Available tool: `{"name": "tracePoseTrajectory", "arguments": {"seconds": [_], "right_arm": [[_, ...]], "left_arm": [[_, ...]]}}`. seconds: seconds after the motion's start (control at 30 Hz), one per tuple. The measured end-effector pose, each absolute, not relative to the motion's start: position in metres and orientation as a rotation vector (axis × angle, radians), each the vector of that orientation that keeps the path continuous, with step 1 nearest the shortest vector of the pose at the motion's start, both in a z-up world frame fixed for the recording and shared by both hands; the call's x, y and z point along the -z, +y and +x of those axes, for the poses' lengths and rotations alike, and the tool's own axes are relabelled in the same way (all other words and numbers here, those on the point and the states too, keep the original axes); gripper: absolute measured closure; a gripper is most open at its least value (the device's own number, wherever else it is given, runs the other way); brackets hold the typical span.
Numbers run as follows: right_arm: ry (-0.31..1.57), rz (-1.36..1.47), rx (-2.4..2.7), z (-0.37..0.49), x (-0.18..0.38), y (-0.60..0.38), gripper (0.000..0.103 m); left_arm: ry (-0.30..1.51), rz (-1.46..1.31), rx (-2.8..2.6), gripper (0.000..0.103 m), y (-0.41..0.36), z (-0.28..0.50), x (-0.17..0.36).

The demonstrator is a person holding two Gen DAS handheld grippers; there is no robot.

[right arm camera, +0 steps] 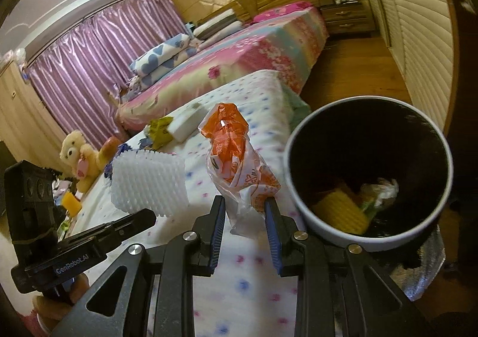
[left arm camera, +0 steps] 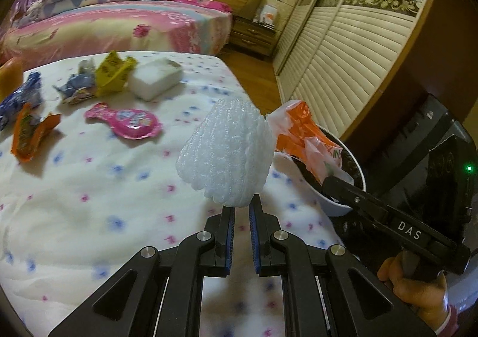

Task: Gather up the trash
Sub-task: 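Carry the white foam net and orange wrapper over the trash bin with both tools, then open both tools to drop the foam net and orange wrapper into the bin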

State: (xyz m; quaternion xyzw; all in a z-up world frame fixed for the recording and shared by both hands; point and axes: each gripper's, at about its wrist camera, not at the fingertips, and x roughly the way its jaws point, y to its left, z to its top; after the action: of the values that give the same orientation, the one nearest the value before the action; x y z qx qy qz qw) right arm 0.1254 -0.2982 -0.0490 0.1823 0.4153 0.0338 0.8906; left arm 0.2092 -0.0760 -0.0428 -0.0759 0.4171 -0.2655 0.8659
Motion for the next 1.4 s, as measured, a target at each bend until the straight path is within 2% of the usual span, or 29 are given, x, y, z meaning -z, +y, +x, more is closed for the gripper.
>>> {"name": "tracePoseTrajectory", "arguments": {"seconds": [0.67, 1.4], "right_arm": [[0.84, 0.432, 0.09, 0.102, 0.053, -0.364, 0.076], [0.856, 0.424, 0.163, 0.104, 0.056, -0.392, 0.076]], "left_arm": [[0.9, -0.093, 0.654, 0.095, -0.15, 0.229, 0.048], [0.922, -0.038, 0.695, 0.094, -0.203, 0.253, 0.058]]}}
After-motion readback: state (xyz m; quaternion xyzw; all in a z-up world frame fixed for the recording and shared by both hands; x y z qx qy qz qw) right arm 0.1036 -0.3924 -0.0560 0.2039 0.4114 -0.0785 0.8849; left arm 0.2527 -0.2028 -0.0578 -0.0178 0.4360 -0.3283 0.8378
